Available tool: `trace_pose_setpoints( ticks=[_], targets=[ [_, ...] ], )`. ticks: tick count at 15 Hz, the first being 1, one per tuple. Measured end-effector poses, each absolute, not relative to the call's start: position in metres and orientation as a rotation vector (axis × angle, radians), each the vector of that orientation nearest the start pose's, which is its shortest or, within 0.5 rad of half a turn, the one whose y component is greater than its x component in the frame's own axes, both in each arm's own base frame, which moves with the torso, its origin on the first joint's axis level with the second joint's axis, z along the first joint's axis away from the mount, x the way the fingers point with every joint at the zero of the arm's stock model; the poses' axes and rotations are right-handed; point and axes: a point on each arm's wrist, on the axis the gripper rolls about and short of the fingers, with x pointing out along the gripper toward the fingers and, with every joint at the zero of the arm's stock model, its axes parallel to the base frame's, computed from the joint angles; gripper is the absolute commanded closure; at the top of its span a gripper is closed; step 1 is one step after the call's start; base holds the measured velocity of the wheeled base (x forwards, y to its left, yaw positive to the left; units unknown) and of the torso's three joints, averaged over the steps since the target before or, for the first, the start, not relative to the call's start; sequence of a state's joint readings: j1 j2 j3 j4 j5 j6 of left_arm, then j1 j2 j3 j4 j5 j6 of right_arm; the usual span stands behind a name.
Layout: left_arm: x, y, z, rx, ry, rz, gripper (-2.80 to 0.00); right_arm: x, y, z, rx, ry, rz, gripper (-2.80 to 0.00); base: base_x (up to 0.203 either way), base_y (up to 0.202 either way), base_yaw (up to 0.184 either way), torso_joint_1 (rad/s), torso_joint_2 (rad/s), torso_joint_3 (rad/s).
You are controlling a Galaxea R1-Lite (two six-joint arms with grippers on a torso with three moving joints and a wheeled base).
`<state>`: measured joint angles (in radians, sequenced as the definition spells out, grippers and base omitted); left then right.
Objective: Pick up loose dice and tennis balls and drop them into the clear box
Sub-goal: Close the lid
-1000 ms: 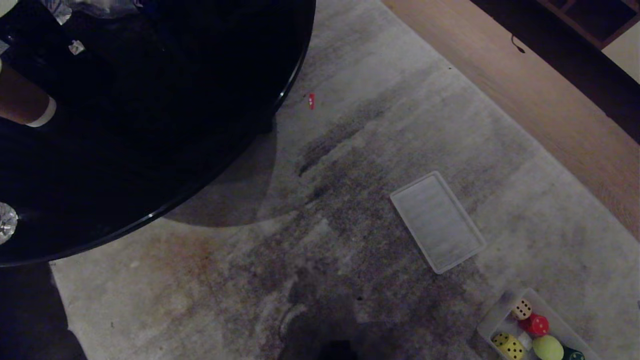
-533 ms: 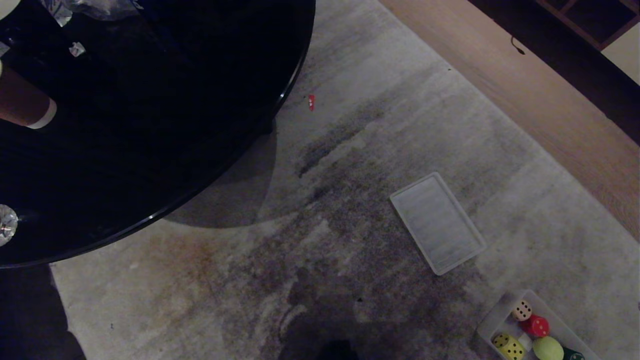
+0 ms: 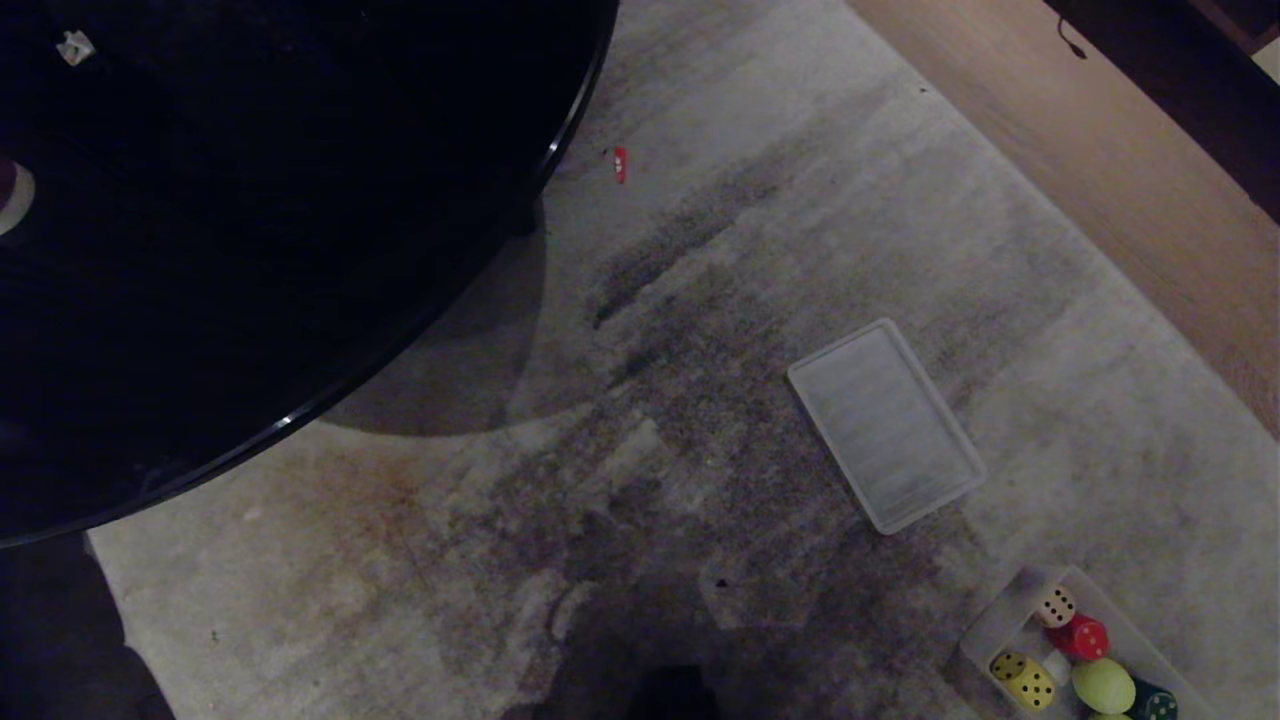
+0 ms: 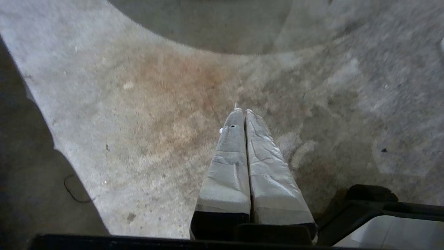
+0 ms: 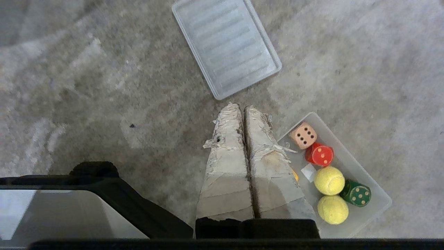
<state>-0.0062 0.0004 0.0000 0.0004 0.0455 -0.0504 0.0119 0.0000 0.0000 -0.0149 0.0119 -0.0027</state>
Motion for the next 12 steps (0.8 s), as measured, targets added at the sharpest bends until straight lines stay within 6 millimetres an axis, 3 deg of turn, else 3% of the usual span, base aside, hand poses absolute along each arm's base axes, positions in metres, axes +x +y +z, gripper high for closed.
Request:
trace_pose_setpoints(
  ticks=[12],
  targets=[
    [-0.0228, 0.0012, 0.0754, -0.049, 0.0, 0.039, 0.0, -0.0228, 0.0, 0.0768, 0.0, -0.012, 0.023, 0.0, 0.0, 0.0, 0.0, 0.001, 0.0, -0.199]
  ],
)
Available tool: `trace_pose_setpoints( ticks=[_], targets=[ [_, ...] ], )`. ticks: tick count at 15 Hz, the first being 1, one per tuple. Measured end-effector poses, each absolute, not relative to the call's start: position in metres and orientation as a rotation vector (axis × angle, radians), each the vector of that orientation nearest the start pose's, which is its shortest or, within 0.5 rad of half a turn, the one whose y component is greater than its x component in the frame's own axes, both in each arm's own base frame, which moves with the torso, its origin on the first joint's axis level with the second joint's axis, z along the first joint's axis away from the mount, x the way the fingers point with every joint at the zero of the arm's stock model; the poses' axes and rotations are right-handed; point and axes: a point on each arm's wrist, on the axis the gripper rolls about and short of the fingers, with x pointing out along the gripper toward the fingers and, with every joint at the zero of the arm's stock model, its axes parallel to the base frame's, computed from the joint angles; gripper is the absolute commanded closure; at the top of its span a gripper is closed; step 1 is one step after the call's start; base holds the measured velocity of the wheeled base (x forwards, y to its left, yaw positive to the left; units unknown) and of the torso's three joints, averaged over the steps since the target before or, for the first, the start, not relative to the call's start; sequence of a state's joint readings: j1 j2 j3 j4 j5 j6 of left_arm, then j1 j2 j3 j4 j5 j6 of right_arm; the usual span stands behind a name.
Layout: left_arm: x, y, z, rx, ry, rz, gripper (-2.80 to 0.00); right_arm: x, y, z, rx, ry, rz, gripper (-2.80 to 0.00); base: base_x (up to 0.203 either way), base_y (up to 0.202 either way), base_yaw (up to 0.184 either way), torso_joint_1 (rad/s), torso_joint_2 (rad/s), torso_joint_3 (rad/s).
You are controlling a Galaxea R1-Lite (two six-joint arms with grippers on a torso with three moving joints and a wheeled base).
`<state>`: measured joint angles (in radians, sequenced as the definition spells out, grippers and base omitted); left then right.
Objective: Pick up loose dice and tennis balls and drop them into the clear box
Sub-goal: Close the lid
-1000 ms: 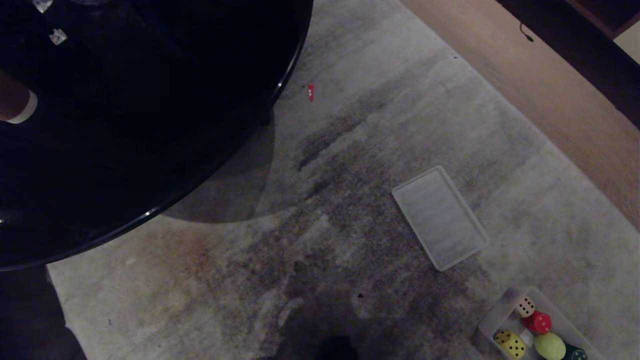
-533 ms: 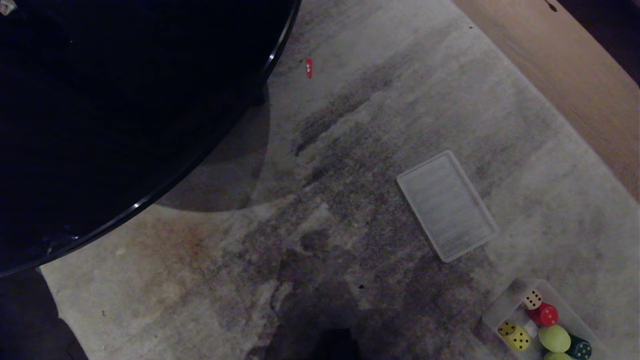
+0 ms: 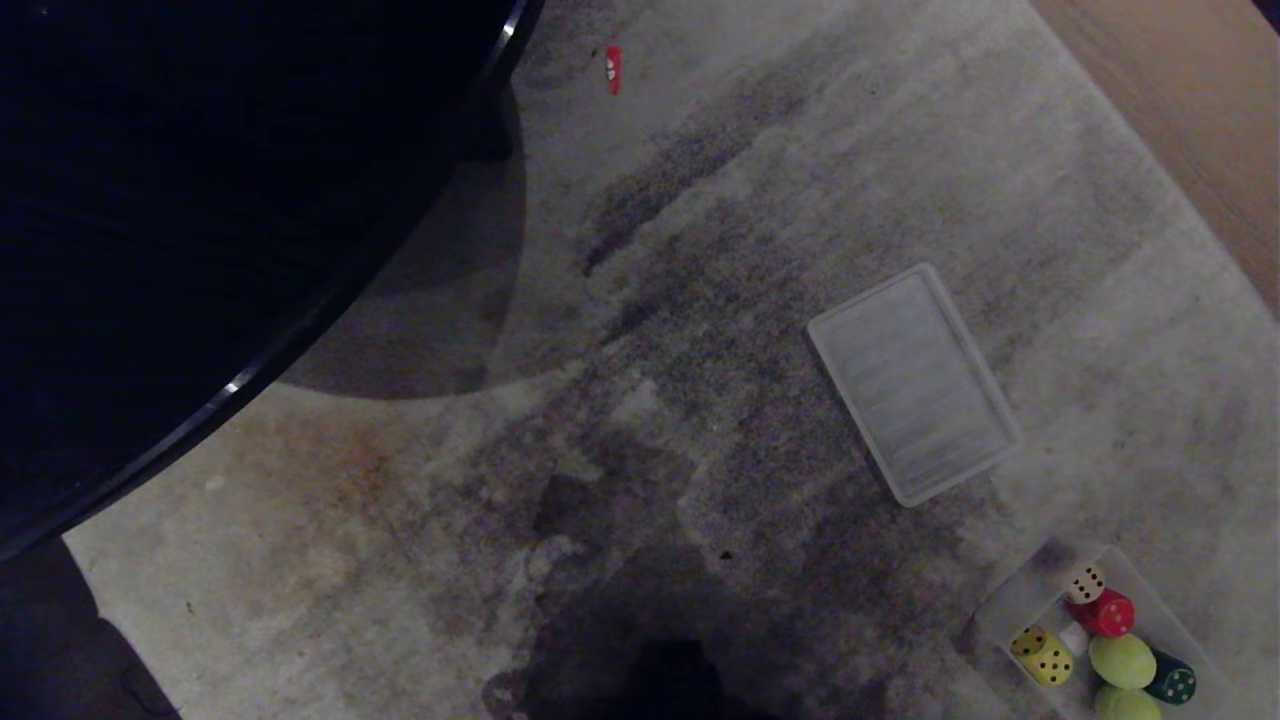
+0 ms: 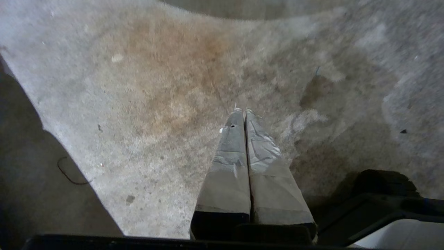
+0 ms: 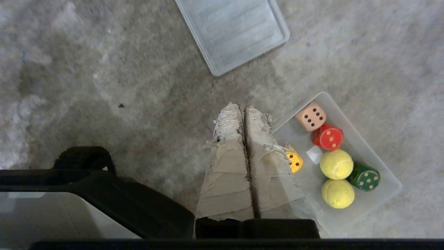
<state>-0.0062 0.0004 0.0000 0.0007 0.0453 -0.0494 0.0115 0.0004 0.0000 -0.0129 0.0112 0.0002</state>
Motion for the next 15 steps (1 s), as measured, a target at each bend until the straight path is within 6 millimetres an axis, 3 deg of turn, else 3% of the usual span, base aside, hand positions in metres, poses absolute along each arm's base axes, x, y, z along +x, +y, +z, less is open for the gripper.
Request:
trace_pose_setpoints(
  ticks=[3, 11, 15],
  targets=[
    [-0.023, 0.001, 0.076, -0.048, 0.0, 0.039, 0.0, -0.023, 0.0, 0.077, 0.0, -0.01, 0.022, 0.0, 0.0, 0.0, 0.0, 0.001, 0.0, -0.169],
    [-0.023, 0.001, 0.075, -0.054, -0.001, 0.039, 0.0, -0.023, 0.0, 0.077, 0.042, 0.002, 0.012, 0.0, 0.0, 0.0, 0.0, 0.001, 0.0, -0.014],
    [-0.023, 0.001, 0.075, -0.055, 0.0, 0.039, 0.0, -0.034, 0.0, 0.107, 0.054, 0.0, 0.009, 0.0, 0.0, 0.0, 0.0, 0.0, 0.0, 0.0]
  ],
)
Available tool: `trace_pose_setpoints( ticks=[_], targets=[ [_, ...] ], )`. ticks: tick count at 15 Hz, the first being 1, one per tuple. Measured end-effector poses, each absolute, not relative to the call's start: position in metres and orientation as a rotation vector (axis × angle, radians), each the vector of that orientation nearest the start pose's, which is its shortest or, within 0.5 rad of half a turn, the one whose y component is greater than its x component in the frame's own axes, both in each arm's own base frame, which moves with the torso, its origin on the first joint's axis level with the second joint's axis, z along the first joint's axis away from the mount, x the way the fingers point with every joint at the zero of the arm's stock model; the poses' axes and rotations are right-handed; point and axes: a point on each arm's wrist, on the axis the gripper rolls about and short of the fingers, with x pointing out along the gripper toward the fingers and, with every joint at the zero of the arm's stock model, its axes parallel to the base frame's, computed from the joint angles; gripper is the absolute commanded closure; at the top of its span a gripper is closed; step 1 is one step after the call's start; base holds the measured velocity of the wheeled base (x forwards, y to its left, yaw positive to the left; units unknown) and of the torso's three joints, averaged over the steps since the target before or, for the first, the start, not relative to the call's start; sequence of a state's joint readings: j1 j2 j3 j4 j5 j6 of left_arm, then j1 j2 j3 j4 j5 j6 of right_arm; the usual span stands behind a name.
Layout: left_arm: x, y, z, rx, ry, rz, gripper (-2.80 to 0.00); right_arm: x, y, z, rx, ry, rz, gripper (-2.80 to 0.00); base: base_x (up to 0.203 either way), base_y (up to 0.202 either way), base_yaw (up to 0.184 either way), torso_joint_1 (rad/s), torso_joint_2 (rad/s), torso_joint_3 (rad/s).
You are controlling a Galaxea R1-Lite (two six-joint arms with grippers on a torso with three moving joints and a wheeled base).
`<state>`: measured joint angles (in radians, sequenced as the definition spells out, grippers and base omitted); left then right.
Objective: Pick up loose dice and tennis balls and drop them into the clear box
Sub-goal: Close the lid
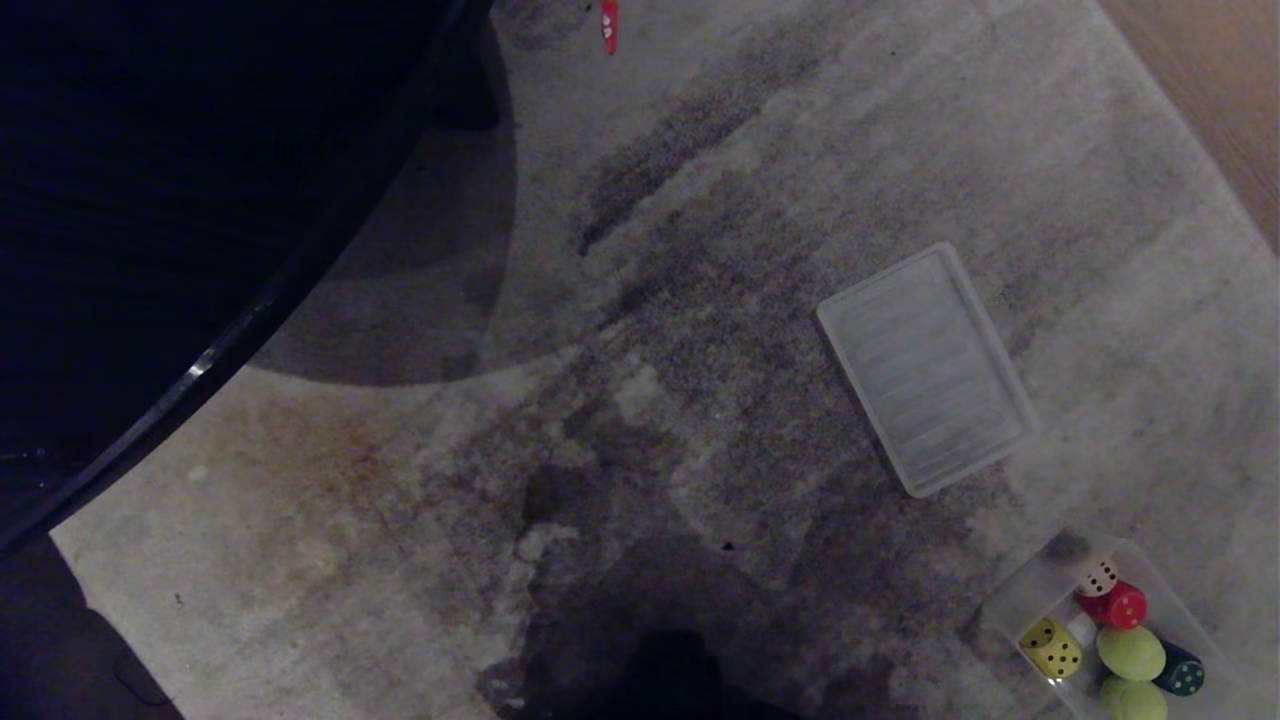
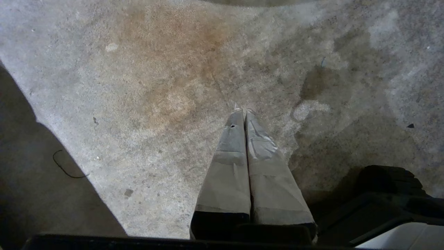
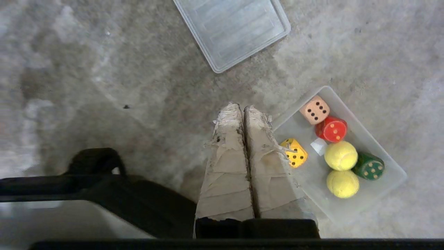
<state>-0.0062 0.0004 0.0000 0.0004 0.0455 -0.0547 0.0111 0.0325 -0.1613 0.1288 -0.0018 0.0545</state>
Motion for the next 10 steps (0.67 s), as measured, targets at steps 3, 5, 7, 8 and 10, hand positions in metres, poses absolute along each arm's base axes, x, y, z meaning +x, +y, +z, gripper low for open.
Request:
trace_pose_setpoints(
  ticks=[3, 5, 7, 8, 10],
  targets=[
    [-0.023, 0.001, 0.075, -0.055, -0.001, 0.039, 0.0, -0.033, 0.0, 0.14, 0.135, 0.112, 0.01, 0.0, 0.0, 0.0, 0.0, 0.0, 0.0, 0.0],
    [-0.023, 0.001, 0.075, -0.055, -0.001, 0.039, 0.0, -0.017, 0.0, 0.16, 0.216, 0.203, 0.003, 0.0, 0.0, 0.0, 0.0, 0.0, 0.0, 0.0],
    [-0.023, 0.001, 0.075, -0.055, -0.001, 0.039, 0.0, 0.013, 0.001, 0.176, 0.317, 0.293, -0.012, 0.0, 0.0, 0.0, 0.0, 0.0, 0.0, 0.0],
    [-0.023, 0.001, 0.075, -0.055, -0.001, 0.039, 0.0, 0.032, 0.001, 0.181, 0.371, 0.332, -0.023, 0.0, 0.0, 0.0, 0.0, 0.0, 0.0, 0.0],
    [-0.023, 0.001, 0.075, -0.054, -0.001, 0.04, 0.0, 0.071, 0.003, 0.185, 0.454, 0.395, -0.048, 0.0, 0.0, 0.0, 0.0, 0.0, 0.0, 0.0]
  ],
)
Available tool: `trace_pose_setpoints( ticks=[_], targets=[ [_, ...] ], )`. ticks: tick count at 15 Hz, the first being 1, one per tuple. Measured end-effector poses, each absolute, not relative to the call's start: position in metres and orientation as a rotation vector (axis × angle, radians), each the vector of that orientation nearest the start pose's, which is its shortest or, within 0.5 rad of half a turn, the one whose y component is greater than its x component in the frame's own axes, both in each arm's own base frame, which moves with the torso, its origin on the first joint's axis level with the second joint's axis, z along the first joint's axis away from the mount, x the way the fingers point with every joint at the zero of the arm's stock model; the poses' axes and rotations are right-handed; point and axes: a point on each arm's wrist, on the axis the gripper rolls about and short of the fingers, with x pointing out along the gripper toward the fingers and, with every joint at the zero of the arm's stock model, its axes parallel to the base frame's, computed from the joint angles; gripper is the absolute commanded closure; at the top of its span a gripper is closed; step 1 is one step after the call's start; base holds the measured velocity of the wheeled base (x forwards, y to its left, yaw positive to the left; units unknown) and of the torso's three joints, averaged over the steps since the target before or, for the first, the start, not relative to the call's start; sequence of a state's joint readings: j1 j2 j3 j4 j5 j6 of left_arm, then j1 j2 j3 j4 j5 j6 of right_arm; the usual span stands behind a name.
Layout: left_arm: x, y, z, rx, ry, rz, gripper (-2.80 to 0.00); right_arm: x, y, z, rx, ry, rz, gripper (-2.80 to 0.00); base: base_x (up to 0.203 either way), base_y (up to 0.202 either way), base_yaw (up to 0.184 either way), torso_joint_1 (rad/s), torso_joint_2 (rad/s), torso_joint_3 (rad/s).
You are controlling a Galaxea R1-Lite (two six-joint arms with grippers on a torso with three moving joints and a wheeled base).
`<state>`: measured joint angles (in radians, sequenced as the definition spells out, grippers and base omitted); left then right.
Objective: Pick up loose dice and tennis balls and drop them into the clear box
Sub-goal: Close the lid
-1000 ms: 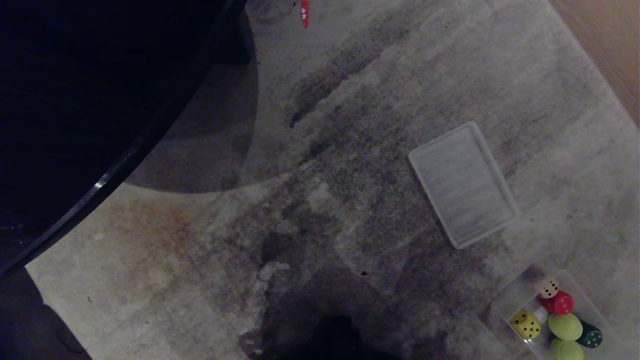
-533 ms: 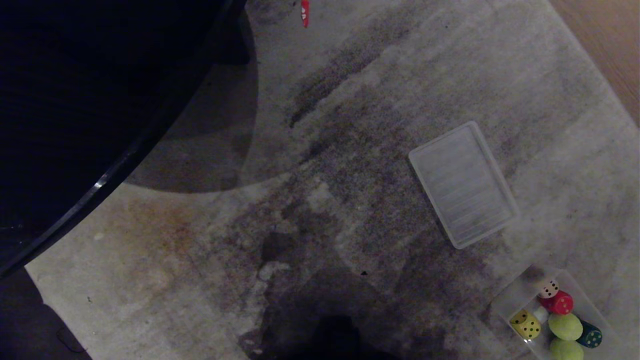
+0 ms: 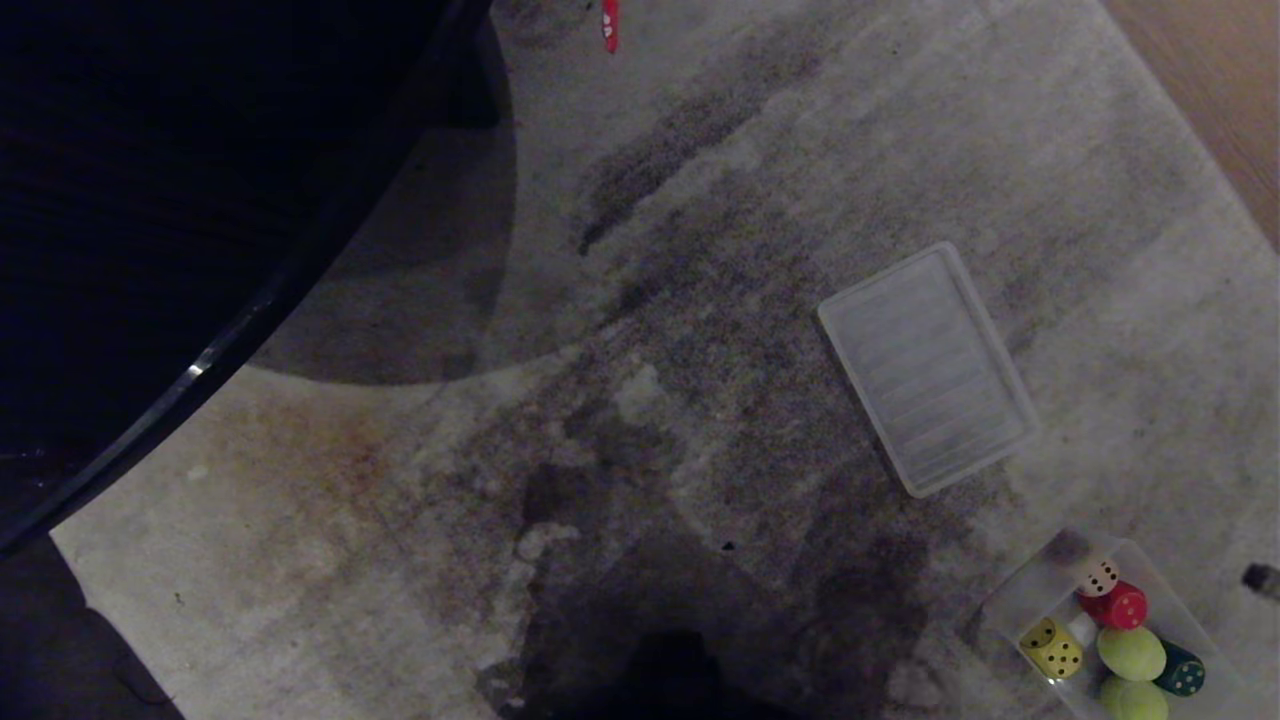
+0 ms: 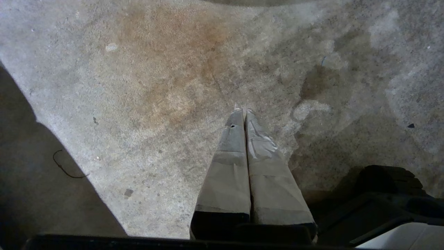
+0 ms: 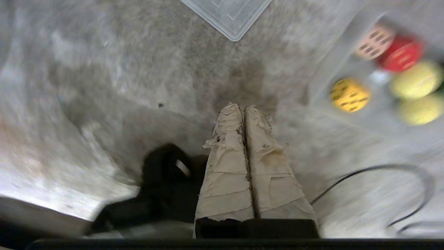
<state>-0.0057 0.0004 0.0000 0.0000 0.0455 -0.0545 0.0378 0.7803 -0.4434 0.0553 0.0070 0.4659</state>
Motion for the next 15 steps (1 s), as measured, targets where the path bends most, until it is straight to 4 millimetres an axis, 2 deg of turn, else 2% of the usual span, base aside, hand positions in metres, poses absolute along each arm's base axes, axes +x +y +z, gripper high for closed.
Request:
trace_pose_setpoints(
  ticks=[3, 6, 9, 12, 13, 14, 15],
  targets=[
    [-0.023, 0.001, 0.075, -0.054, -0.001, 0.04, 0.0, 0.129, 0.006, 0.181, 0.558, 0.448, -0.084, 0.0, 0.0, 0.0, 0.0, 0.0, 0.0, 0.0],
    [-0.023, 0.001, 0.075, -0.055, -0.001, 0.039, 0.0, 0.177, 0.008, 0.163, 0.599, 0.525, -0.123, 0.0, 0.0, 0.0, 0.0, 0.0, 0.0, 0.0],
    [-0.023, 0.001, 0.075, -0.055, -0.001, 0.039, 0.0, 0.215, 0.005, 0.136, 0.607, 0.64, -0.19, 0.0, 0.0, 0.0, 0.0, 0.0, 0.0, 0.0],
    [-0.023, 0.001, 0.075, -0.054, -0.001, 0.039, 0.0, 0.242, -0.004, 0.115, 0.641, 0.691, -0.26, 0.0, 0.0, 0.0, 0.0, 0.0, 0.0, 0.0],
    [-0.023, 0.001, 0.075, -0.055, -0.001, 0.039, 0.0, 0.249, -0.008, 0.108, 0.666, 0.696, -0.282, -1.49, 0.0, 0.0, 0.0, 0.0, 0.0, 0.0],
    [-0.023, 0.001, 0.075, -0.055, -0.001, 0.039, 0.0, 0.254, -0.01, 0.101, 0.676, 0.711, -0.3, -2.8, 0.0, 0.0, 0.0, 0.0, 0.0, 0.0],
    [-0.023, 0.001, 0.075, -0.054, -0.001, 0.039, 0.0, 0.258, -0.013, 0.093, 0.681, 0.733, -0.321, -2.8, 0.0, 0.0, 0.0, 0.0, 0.0, 0.0]
  ],
)
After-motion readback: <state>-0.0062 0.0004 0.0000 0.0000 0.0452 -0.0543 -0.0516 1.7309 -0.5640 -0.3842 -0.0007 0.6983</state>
